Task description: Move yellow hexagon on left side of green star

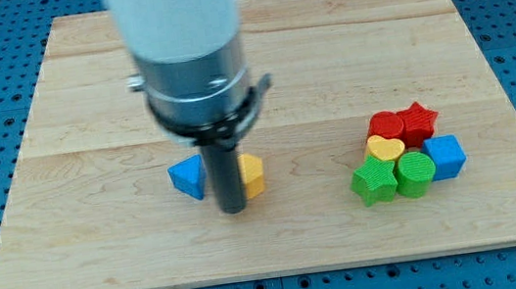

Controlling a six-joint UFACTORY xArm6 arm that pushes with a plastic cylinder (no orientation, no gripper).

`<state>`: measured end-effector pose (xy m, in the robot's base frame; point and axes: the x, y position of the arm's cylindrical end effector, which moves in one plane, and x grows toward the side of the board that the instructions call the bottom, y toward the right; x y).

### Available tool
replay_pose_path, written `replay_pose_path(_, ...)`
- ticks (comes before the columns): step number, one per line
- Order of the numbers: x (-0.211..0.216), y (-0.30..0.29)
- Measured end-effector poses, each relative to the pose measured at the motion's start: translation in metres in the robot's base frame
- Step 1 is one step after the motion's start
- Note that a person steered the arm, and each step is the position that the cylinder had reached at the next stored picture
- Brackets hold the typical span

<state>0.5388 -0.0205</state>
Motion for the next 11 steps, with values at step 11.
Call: replay_pose_path(11, -0.049, -0.015)
